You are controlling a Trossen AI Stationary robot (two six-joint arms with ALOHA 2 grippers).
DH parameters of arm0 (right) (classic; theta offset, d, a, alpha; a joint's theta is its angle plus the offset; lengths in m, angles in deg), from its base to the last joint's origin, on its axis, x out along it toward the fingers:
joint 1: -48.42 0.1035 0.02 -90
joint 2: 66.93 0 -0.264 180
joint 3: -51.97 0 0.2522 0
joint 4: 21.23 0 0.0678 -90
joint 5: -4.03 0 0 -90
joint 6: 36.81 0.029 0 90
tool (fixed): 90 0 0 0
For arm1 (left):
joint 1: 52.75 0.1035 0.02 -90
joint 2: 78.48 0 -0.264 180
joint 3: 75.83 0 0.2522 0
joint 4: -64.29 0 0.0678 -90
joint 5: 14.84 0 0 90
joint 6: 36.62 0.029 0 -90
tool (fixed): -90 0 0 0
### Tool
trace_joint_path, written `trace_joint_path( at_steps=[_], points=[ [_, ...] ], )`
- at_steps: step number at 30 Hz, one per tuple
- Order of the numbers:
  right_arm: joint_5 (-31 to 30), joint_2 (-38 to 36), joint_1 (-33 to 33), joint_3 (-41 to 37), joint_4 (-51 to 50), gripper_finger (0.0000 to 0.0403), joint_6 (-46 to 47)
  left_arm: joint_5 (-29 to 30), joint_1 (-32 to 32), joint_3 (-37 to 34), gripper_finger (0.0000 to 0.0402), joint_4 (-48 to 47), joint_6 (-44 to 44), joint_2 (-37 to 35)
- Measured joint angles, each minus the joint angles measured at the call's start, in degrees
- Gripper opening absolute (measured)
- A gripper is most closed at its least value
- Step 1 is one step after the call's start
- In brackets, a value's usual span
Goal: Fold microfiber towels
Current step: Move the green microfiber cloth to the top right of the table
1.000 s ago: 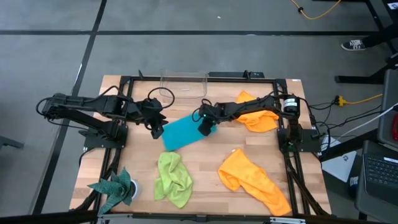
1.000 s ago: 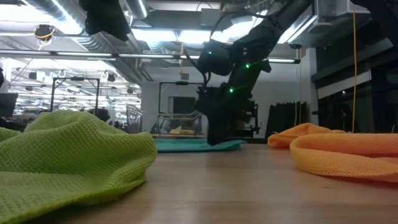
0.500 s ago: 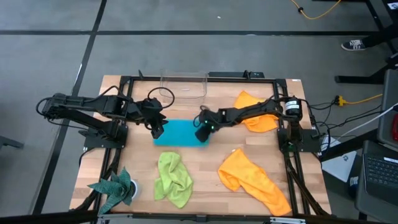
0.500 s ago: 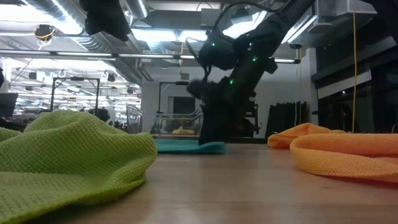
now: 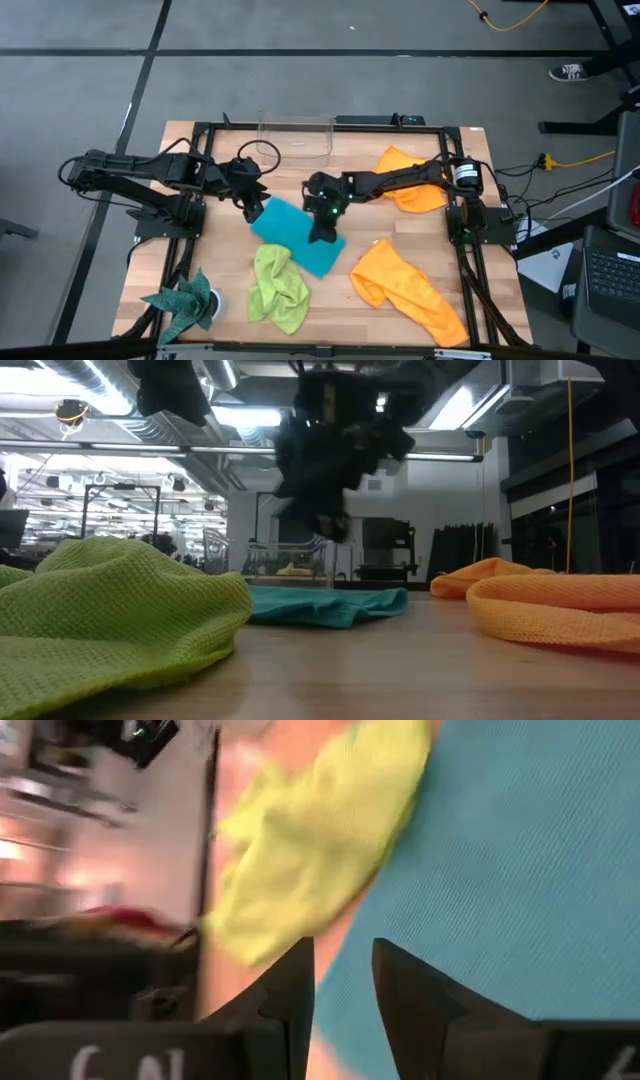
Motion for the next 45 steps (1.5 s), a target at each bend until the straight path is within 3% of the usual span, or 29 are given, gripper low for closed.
trace_joint_path(
  at_steps=[6, 13, 19, 25, 32, 38, 45],
  points=[
    [-13.62, 0.04, 5.85, 4.09, -0.17, 0.0107, -20.43, 3.0, 0.0, 0.0, 0.011, -0.01, 0.07, 0.0],
    [-22.71, 0.07, 10.07, 6.93, 1.7, 0.0107, -26.54, 4.55, 0.0, 0.0, 0.011, -0.01, 0.16, 0.0],
    [-21.98, 0.07, 12.61, 7.03, 1.98, 0.0124, -23.38, 4.52, 0.0, 0.0, 0.011, -0.01, 0.14, 0.0],
    [-21.38, 0.5, 16.68, 7.02, 3.19, 0.0204, -20.83, 4.48, 0.0, 0.0, 0.011, -0.03, 0.14, 0.0],
    [-36.13, 2.84, 21.58, 6.99, 8.49, 0.0278, -21.03, 4.12, 0.0, 0.0, 0.011, -0.43, -0.04, 0.0],
    [-37.91, 7.34, 23.72, 7.09, 19.95, 0.028, -15.79, 4.11, 0.0, 0.0, 0.011, -2.51, 1.36, -0.02],
    [-40.13, 15.22, 23.58, 7.07, 19.22, 0.0269, 0.82, 3.91, 0.0, 0.0, 0.011, -5.12, 1.54, -0.02]
  ],
)
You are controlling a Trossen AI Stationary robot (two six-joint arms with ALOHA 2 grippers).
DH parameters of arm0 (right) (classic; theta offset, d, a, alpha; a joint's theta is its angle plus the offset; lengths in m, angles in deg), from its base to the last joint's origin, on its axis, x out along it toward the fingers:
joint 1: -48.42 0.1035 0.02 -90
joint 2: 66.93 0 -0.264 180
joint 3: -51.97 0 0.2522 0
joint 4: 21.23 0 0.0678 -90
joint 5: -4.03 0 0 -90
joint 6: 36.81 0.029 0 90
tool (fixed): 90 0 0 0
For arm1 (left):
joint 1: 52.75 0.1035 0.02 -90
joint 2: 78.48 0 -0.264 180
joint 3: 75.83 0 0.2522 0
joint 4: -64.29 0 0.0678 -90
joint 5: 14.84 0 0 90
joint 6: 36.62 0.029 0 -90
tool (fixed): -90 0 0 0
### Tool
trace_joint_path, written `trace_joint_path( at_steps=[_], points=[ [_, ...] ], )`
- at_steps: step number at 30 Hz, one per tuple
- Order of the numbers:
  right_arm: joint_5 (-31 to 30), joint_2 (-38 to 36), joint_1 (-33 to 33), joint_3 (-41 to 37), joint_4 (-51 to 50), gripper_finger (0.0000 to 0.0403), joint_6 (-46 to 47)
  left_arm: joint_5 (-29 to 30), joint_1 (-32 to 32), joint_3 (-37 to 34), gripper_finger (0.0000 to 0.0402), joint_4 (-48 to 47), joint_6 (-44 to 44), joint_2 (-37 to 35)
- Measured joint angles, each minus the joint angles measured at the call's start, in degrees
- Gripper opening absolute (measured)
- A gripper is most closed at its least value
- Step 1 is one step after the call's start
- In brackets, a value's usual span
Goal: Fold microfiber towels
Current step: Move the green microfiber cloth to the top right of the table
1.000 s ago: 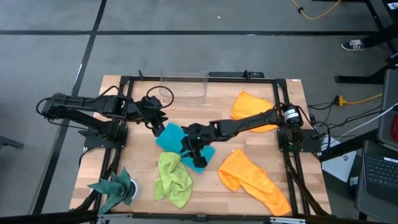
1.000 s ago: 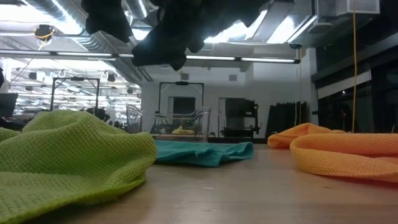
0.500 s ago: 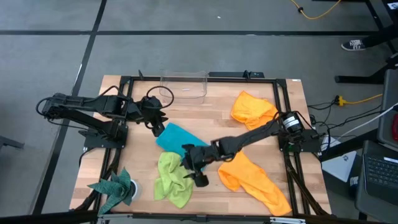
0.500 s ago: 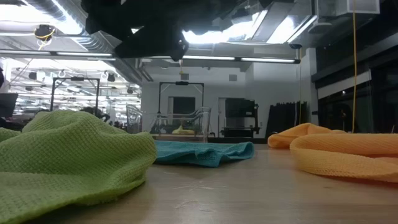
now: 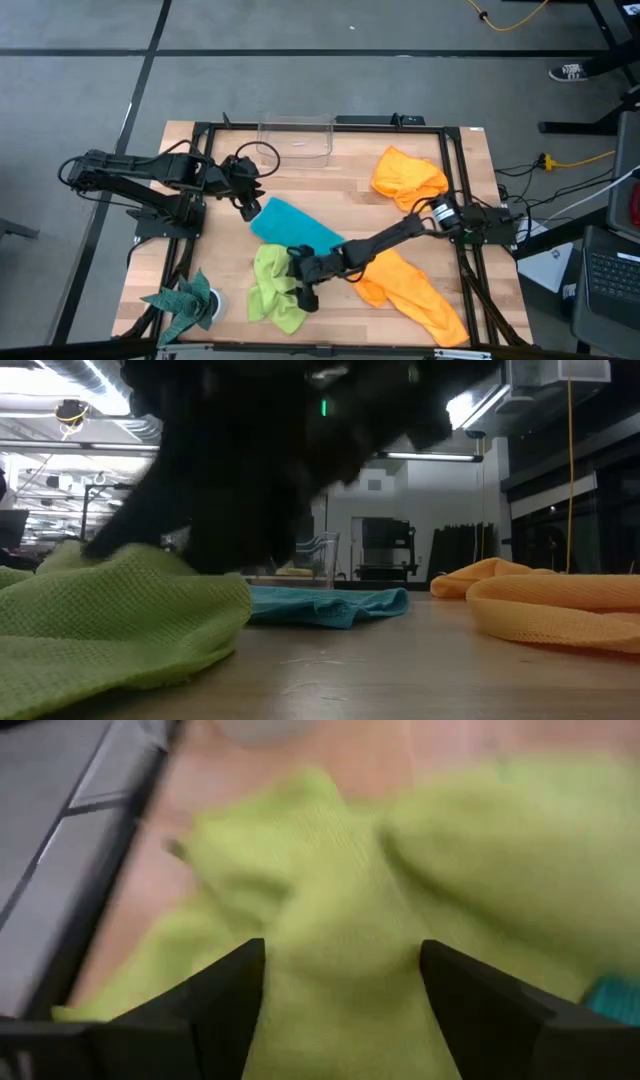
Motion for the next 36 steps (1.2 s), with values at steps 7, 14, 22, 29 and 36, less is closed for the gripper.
trace_joint_path(
  at_steps=[7, 14, 22, 29, 36],
  points=[
    [0.62, 2.51, 0.95, 0.31, -0.01, 0.0249, 9.66, -0.02, 0.0, 0.0, 0.011, -0.09, 1.1, 0.0],
    [0.59, -0.26, 2.45, -0.15, -2.39, 0.0059, 16.55, 0.0, 0.0, 0.0, 0.011, -0.06, 1.62, 0.0],
    [-8.33, -15.92, 2.04, -0.11, -14.99, 0.0007, 15.21, 0.0, 0.0, 0.0, 0.011, -0.04, 1.44, 0.0],
    [-42.12, -37.98, 3.09, 0.07, -44.56, 0.0005, 12.82, 0.0, 0.0, 0.0, 0.011, -0.02, 0.98, 0.0],
    [-54.75, -50.42, -0.18, 0.04, -68.06, 0.0004, 22.16, 0.0, 0.0, 0.0, 0.011, 0.13, -0.32, 0.0]
  ],
)
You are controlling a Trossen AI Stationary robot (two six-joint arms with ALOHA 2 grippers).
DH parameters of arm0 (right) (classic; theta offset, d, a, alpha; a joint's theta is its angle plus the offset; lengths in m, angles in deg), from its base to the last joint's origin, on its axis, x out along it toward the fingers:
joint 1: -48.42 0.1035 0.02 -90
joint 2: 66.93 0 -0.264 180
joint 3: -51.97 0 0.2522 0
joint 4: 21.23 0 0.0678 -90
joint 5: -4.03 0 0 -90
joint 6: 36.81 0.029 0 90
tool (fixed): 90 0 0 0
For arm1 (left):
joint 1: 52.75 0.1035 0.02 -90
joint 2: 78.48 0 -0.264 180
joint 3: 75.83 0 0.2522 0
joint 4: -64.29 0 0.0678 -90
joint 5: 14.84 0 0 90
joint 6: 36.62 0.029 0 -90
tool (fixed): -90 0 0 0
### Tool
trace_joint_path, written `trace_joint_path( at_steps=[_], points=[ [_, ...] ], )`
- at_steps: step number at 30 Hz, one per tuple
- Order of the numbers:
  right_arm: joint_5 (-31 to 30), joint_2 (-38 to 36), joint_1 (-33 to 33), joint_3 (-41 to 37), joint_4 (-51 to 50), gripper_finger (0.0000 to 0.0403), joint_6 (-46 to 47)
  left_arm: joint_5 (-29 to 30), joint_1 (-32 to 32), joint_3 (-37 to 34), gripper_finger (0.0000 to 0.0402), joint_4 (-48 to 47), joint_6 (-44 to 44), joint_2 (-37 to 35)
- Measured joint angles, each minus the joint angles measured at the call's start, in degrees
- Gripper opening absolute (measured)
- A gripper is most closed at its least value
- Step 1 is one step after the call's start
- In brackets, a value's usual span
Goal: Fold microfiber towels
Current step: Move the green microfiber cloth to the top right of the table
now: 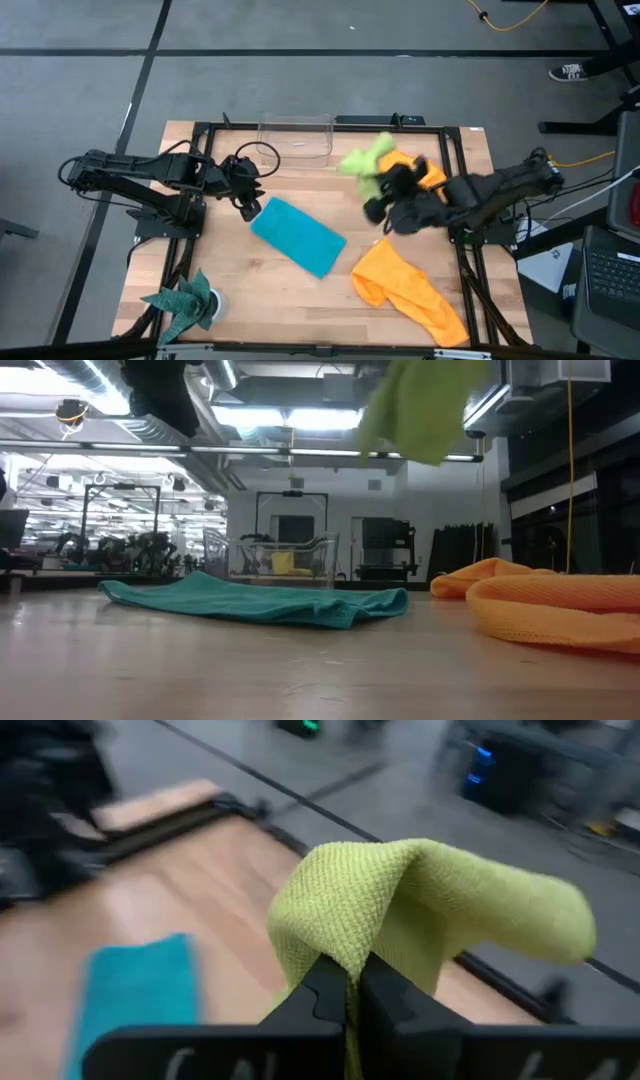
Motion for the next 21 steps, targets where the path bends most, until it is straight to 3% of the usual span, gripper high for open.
trace_joint_path(
  at_steps=[3, 7, 15, 21],
  points=[
    [1.81, -2.25, -3.39, -0.04, -7.78, 0.0011, 4.16, 0.0, 0.0, 0.0, 0.011, 0.04, -0.14, 0.0],
    [9.21, -3.25, -8.5, -0.07, -12.84, 0.0044, 2.59, 0.0, 0.0, 0.0, 0.011, 0.04, -0.16, 0.0],
    [14.56, -5.88, -19.07, -0.09, -12.89, 0.0172, -5.78, -1.82, -0.03, 0.0, 0.011, 0.04, -0.23, 0.0],
    [19.75, -6.89, -22.07, -0.09, -12.89, 0.0244, -5.7, -1.92, -0.02, 0.0, 0.011, 0.02, -1.78, 0.0]
  ],
)
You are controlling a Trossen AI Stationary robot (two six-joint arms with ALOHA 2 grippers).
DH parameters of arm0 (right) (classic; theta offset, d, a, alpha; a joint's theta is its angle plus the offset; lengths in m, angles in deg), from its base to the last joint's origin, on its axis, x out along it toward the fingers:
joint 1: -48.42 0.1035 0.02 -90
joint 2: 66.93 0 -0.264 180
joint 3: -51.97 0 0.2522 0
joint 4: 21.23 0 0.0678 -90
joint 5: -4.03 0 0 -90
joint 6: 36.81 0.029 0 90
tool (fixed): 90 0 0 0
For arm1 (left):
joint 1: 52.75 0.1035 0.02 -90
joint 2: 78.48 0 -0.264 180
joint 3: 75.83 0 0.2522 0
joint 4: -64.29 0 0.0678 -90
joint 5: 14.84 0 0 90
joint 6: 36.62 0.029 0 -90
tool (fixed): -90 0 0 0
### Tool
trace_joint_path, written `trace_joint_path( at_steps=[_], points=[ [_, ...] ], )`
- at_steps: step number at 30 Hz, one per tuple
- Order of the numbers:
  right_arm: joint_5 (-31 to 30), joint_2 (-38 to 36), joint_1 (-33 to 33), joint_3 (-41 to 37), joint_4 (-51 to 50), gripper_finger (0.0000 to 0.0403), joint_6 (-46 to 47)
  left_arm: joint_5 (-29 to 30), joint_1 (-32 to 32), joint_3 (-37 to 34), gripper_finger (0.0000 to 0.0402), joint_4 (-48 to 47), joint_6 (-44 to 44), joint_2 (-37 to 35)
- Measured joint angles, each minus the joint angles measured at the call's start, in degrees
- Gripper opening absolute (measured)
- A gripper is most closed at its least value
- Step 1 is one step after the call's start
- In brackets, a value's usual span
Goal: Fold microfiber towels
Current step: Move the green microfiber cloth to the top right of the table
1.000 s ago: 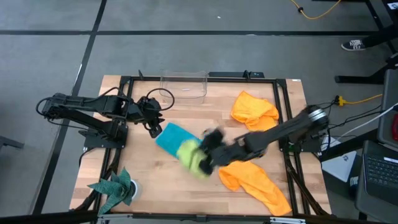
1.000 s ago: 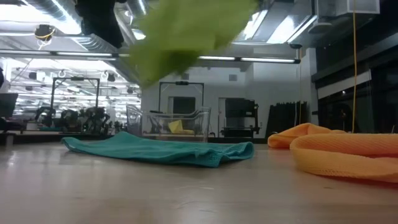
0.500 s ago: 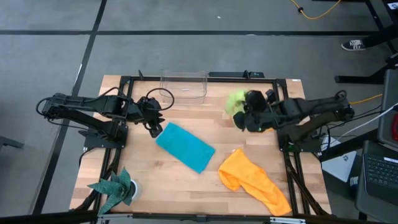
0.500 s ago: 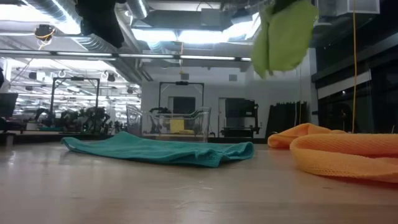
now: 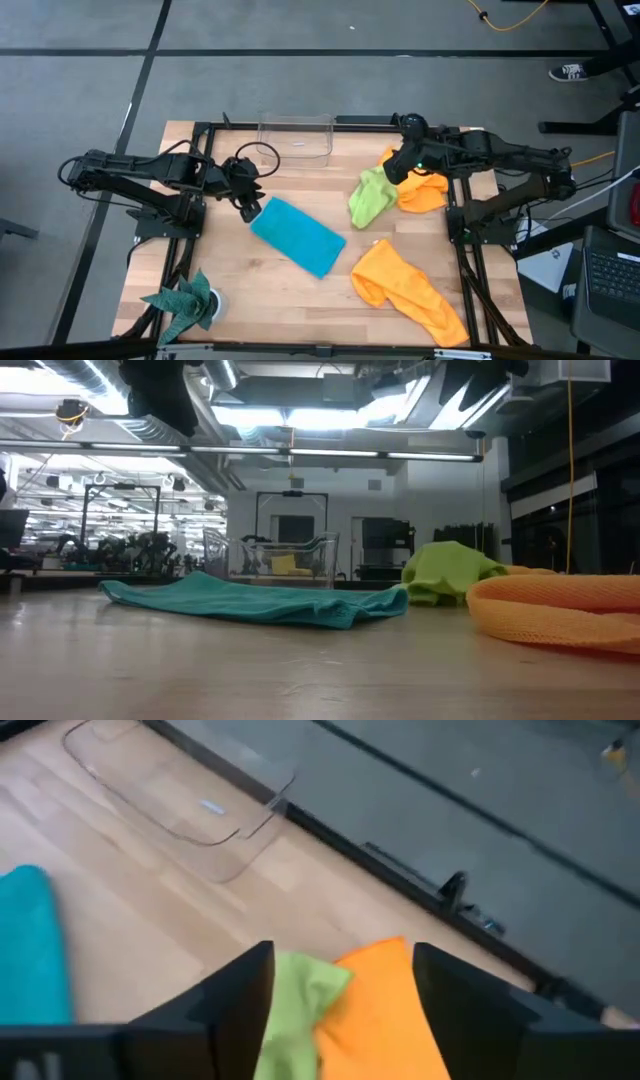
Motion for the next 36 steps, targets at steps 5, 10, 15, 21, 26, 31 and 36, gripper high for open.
trace_joint_path(
  at_steps=[5, 10, 15, 21, 26, 31, 36],
  points=[
    [5.19, 0.51, 0.93, -3.18, 6.41, 0.0261, 4.02, 0.02, -0.5, 0.0, 0.011, 0.01, -2.81, 0.0],
    [8.73, 1.71, 2.44, -11.93, 16.9, 0.0262, 7.24, 0.04, -2.14, 0.0, 0.011, 0.04, -2.87, 0.0],
    [14.85, 5.59, 3.94, -24.95, 33.75, 0.0258, 14.83, 0.84, -3.65, 0.04, 0.011, 0.4, -2.96, 0.66],
    [17.49, 12.74, 4.96, -36.84, 48.31, 0.025, 25.23, 0.88, -5.25, 0.07, 0.011, 0.48, -3.03, 2.99],
    [12.74, 15.38, 2.92, -40.19, 43.5, 0.0241, 29.98, 0.89, -5.88, 0.07, 0.011, 0.52, -3.04, 6.36],
    [8.36, 14.01, -2.07, -40.51, 32.68, 0.0235, 29.8, 0.87, -6.61, 0.07, 0.011, 0.45, -2.91, 9.42],
    [2.16, 11.42, -7.19, -37.44, 18.69, 0.0232, 29.58, 0.88, -7.63, 0.06, 0.011, 0.24, -2.91, 9.73]
  ],
)
